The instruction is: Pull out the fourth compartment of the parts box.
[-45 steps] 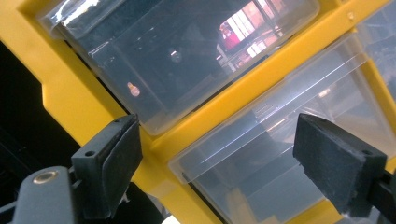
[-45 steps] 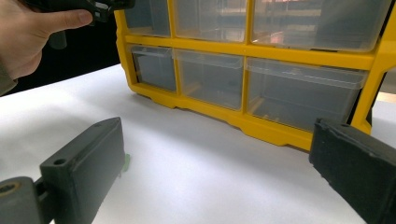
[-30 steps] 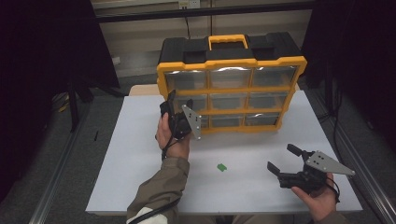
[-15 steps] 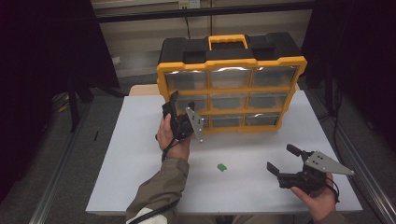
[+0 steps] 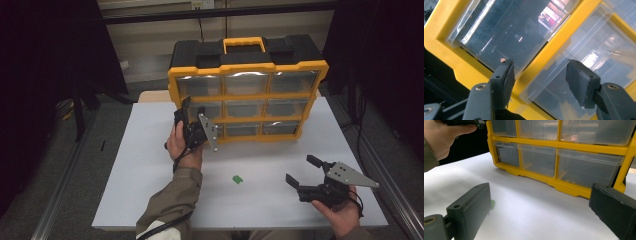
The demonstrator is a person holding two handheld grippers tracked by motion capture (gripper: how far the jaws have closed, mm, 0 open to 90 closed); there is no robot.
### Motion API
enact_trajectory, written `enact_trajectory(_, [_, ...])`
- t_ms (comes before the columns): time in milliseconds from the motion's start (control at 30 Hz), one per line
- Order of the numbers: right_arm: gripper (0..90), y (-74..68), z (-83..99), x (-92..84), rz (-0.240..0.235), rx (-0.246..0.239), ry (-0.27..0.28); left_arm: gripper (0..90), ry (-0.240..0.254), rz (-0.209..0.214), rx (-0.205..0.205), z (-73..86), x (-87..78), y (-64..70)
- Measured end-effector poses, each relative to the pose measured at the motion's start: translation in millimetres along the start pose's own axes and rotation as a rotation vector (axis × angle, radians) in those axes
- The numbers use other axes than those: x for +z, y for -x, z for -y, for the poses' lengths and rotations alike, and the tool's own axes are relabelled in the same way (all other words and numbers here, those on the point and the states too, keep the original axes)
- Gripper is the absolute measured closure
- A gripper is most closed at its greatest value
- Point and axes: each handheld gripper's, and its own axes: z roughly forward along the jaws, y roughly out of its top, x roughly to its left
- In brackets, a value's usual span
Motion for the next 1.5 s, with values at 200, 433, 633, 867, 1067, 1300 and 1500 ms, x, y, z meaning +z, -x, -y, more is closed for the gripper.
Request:
enact_trajectory(200, [4.0, -0.2, -0.2, 0.1, -0.005, -0.004, 0.000, 49.6, 0.009, 0.027, 0.015, 1.7, -3.6, -1.2])
enact_trajectory(433, [3.9, -0.3, 0.1, 0.3, -0.005, -0.002, 0.000, 60.1, 0.006, 0.054, 0.051, 0.4, -9.5, -0.4])
enact_trajectory(633, [3.9, -0.6, 0.0, 0.7, -0.008, -0.006, 0.000, 67.1, -0.002, 0.078, 0.077, -1.8, -13.2, -1.2])
enact_trajectory(867, [3.7, -0.3, 0.1, 0.9, -0.008, -0.004, 0.002, 67.7, -0.004, 0.091, 0.089, -3.2, -17.5, -2.5])
enact_trajectory(1067, [3.7, -0.6, 0.2, 1.1, -0.005, -0.001, 0.000, 67.7, -0.002, 0.089, 0.088, -3.9, -22.9, -2.5])
enact_trajectory(1300, [3.6, -0.5, -0.1, 0.9, -0.008, -0.002, 0.001, 67.9, -0.005, 0.087, 0.092, -6.3, -27.7, -1.5])
enact_trajectory(1500, [3.5, -0.5, -0.1, 1.0, -0.008, -0.001, 0.002, 67.9, -0.009, 0.087, 0.091, -7.2, -31.3, -1.7])
